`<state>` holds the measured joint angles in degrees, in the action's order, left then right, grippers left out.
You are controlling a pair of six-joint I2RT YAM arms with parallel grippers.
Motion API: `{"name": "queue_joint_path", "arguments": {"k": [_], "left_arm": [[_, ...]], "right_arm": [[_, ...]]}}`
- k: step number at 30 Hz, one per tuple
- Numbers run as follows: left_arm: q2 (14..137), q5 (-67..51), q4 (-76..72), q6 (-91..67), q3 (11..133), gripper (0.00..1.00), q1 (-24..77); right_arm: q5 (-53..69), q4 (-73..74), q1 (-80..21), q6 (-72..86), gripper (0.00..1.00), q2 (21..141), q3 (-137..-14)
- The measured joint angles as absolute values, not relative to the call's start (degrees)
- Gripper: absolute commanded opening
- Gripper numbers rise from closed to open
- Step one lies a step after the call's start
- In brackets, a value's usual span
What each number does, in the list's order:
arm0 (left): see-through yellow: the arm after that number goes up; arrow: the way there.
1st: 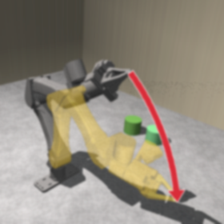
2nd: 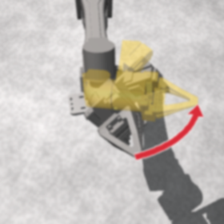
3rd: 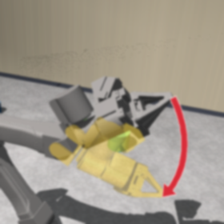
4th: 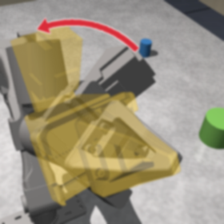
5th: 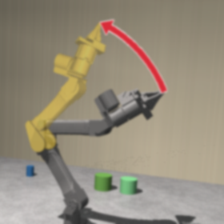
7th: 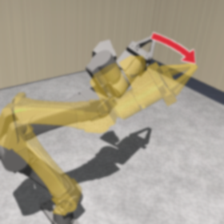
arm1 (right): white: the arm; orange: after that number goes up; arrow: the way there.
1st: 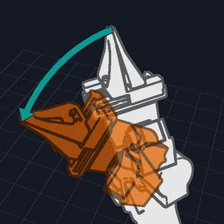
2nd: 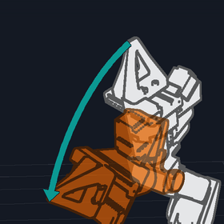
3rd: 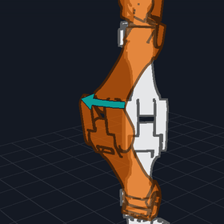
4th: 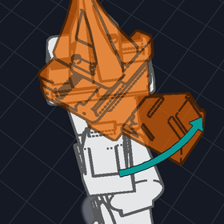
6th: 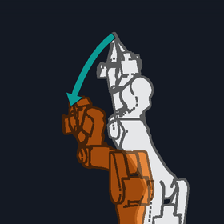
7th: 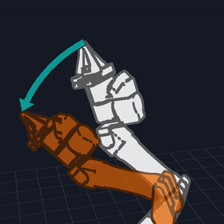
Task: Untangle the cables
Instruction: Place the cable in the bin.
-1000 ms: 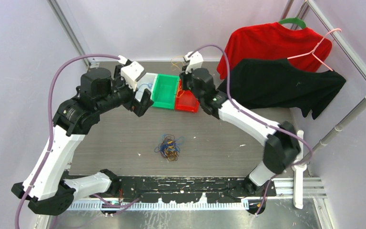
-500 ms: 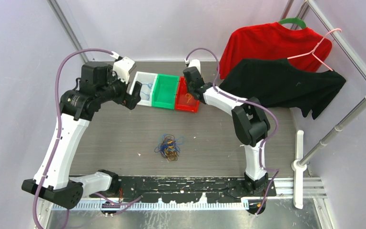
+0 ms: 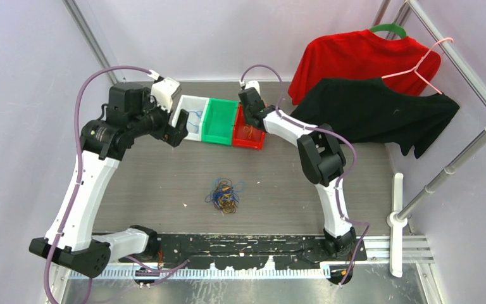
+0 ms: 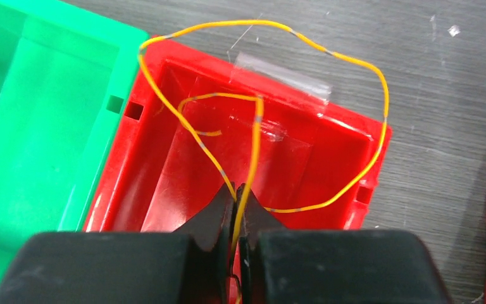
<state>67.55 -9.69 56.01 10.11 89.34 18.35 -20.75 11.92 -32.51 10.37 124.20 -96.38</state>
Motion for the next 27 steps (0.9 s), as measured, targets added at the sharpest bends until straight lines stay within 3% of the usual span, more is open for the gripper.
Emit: {"name": "queue_joint_path", "arguments": {"k": [9, 11, 22, 27], "left_arm": [[68.47, -10.85, 56.01, 10.11, 89.38, 1.00, 17.26], [68.66, -11.16, 55.99, 10.11, 89.47, 0.99, 17.21], [68.66, -11.64, 55.99, 10.76, 89.76, 0.99, 16.38], [68.66, -11.90, 55.94, 10.72, 90.00, 1.00, 15.20]], "right_arm": [[-16.05, 22.02, -32.49, 10.68, 0.54, 127.04, -104.14], [-14.63, 23.20, -32.49, 10.76, 0.59, 127.04, -105.49], [-9.82, 31.16, -32.51, 10.74, 0.56, 125.19, -107.24], [-9.69, 31.40, -32.05, 11.66, 0.42, 118.91, -106.13]]}}
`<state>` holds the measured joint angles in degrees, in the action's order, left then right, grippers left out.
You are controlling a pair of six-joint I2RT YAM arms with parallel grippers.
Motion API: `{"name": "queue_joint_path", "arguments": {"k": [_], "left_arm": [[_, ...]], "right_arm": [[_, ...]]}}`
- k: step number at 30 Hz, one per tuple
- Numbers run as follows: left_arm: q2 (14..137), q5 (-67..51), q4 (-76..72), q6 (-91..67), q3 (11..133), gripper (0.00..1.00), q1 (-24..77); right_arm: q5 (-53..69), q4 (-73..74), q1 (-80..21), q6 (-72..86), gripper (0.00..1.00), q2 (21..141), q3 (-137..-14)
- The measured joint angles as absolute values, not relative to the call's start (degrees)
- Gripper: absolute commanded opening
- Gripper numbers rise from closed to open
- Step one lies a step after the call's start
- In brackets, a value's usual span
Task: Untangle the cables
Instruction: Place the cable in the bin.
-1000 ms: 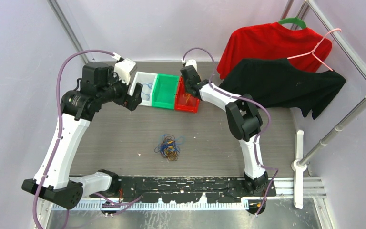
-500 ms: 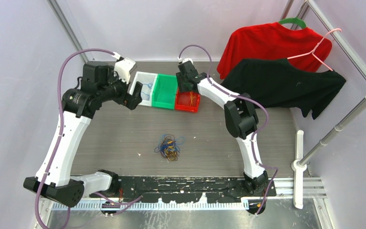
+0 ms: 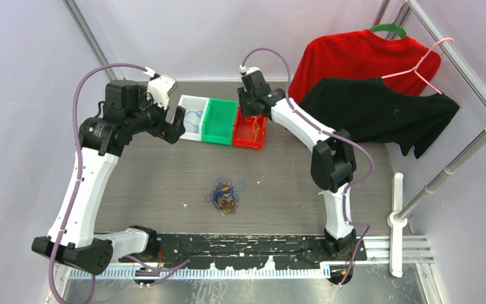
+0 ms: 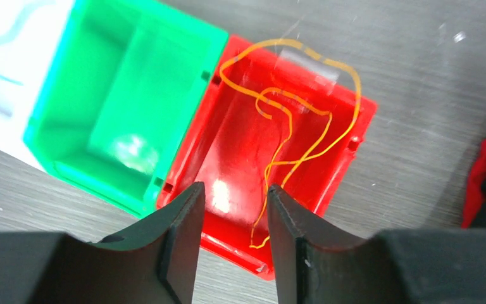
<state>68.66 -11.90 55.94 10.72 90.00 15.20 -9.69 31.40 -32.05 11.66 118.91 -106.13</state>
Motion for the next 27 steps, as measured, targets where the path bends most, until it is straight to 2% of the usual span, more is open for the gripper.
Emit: {"name": "queue_joint_path", "arguments": {"k": [4, 7, 12, 23, 27], "left_arm": [[68.69, -12.40, 55.92, 10.72, 90.00, 1.00, 14.17], [68.69, -12.97, 55.83, 10.72, 90.00, 1.00, 13.15], [68.69, -13.78, 55.53, 10.72, 90.00, 1.00, 11.29], [68.66, -15.51, 53.82, 10.72, 89.71, 1.00, 9.85], [68.66, -15.75, 53.45, 10.72, 89.17, 1.00, 9.21]], "right_arm": [[-11.84, 30.02, -31.33, 13.34, 0.31, 117.01, -108.47], [-12.97, 27.83, -30.76, 14.96, 0.19, 117.80, -108.81], [-16.14, 24.88, -30.24, 17.91, 0.09, 122.93, -108.20], [-22.09, 25.41, -30.96, 19.73, 0.02, 131.87, -107.15], [-23.31, 25.63, -31.86, 19.66, 0.04, 133.45, -107.98]]}}
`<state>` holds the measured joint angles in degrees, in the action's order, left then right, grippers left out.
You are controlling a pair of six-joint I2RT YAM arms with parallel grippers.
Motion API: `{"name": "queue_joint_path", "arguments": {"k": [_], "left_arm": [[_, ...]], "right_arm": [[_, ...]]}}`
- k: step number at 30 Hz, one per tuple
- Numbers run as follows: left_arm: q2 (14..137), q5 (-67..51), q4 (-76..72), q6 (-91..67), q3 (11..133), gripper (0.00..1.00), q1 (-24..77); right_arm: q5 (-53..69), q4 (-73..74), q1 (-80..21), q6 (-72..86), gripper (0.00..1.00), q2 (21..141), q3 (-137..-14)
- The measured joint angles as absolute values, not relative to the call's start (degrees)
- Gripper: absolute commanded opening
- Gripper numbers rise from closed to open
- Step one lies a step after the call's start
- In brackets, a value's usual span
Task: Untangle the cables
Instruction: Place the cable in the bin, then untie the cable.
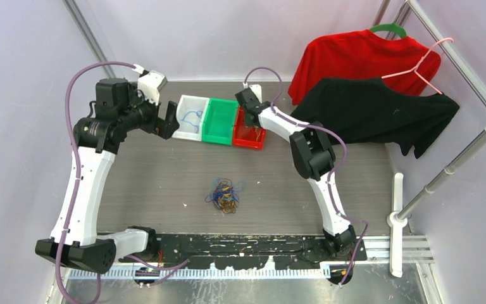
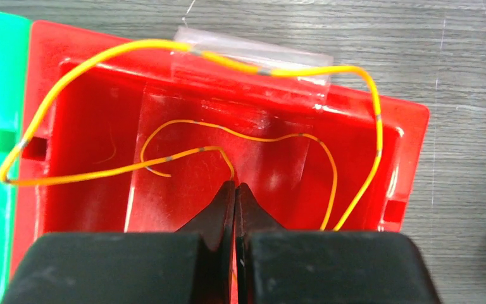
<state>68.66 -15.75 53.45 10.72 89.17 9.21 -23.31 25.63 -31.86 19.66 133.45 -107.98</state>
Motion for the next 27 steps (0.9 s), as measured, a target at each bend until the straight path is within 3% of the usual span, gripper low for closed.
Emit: {"name": "queue_joint_path", "arguments": {"k": [3, 7, 12, 16, 22, 27], "left_arm": [[68.66, -16.14, 53.49, 10.76, 88.62, 0.99, 8.49], [68.69, -16.71, 53.63, 11.00, 88.25, 0.98, 7.70], [68.62, -18.39, 53.93, 11.77, 87.11, 0.96, 7.35], [68.60, -20.75, 55.16, 12.99, 84.05, 0.93, 7.35], [66.72, -26.85, 56.40, 14.39, 76.25, 0.88, 7.33], [66.13, -30.87, 55.55, 13.72, 67.85, 0.79, 11.31]], "right_arm": [[-23.35, 24.95, -32.32, 19.27, 0.14, 132.97, -107.42], [-21.28, 24.91, -32.62, 18.44, 0.41, 129.51, -106.17], [-19.42, 24.56, -33.50, 17.89, 0.63, 119.39, -102.69], [-19.35, 22.41, -36.38, 16.16, 0.69, 106.61, -94.70], [-12.84, 14.98, -45.06, 15.64, 0.68, 89.93, -74.30], [-11.46, 10.48, -44.93, 18.98, 0.67, 80.88, -56.16]]}}
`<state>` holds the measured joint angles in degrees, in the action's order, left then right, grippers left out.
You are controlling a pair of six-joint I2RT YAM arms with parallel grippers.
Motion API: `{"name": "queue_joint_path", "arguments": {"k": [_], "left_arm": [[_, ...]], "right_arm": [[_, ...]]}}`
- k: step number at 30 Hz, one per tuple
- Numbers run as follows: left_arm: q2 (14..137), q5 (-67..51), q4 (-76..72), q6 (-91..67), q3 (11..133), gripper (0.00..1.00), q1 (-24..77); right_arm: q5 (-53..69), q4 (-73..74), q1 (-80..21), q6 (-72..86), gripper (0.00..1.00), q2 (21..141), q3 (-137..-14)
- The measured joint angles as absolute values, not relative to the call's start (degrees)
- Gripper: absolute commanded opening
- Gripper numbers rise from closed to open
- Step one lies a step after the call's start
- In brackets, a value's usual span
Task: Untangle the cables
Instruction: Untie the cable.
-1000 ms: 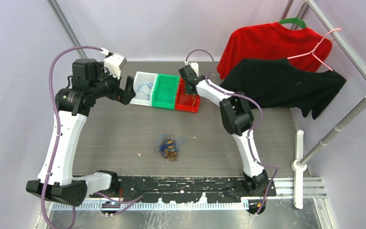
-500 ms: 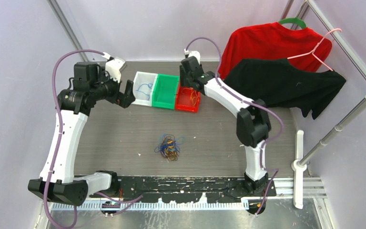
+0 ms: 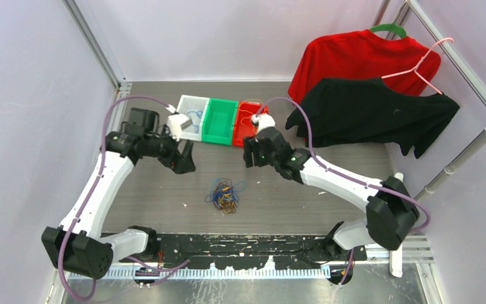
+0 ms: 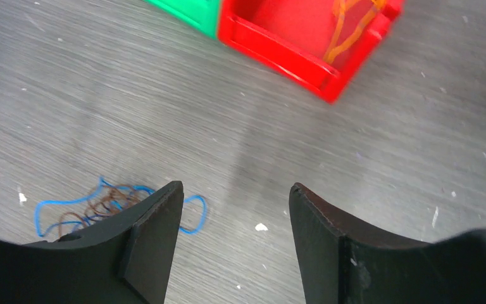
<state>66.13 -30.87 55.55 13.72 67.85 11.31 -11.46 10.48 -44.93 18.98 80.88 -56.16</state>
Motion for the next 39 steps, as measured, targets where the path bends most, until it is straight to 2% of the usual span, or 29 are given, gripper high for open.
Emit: {"name": "queue_joint_path", "arguments": {"k": [6, 11, 18, 28, 30, 32, 34, 39], "left_arm": [[73.17, -31.14, 52.95, 13.61, 65.43, 0.72, 20.97], [80.20, -31.09, 50.41, 13.65, 65.28, 0.58, 23.20], [85.27, -31.44, 46.39, 13.67, 63.13, 0.52, 27.51], [87.72, -31.79, 43.22, 13.54, 62.19, 0.24, 28.25], [87.74, -31.79, 43.11, 13.65, 61.95, 0.27, 28.25], [87.74, -32.08, 43.03, 13.67, 61.49, 0.39, 28.25], [87.72, -32.49, 42.89, 13.56, 60.66, 0.39, 28.25], [86.80, -32.60, 41.39, 11.16, 57.56, 0.01, 28.29]], "right_arm": [[-13.80, 7.66, -44.03, 22.44, 0.70, 71.85, -46.06], [-16.78, 5.26, -44.10, 23.46, 0.69, 69.21, -45.63], [-18.39, 4.32, -44.10, 24.21, 0.68, 68.84, -45.19], [-18.35, 4.01, -44.10, 24.73, 0.62, 68.84, -45.12], [-18.35, 3.14, -44.10, 25.23, 0.62, 68.84, -44.84], [-17.93, 2.28, -44.10, 25.54, 0.62, 68.84, -44.40], [-17.34, 1.32, -44.10, 25.87, 0.62, 68.84, -43.72], [-16.38, -0.01, -44.10, 26.30, 0.58, 68.58, -42.39]]}}
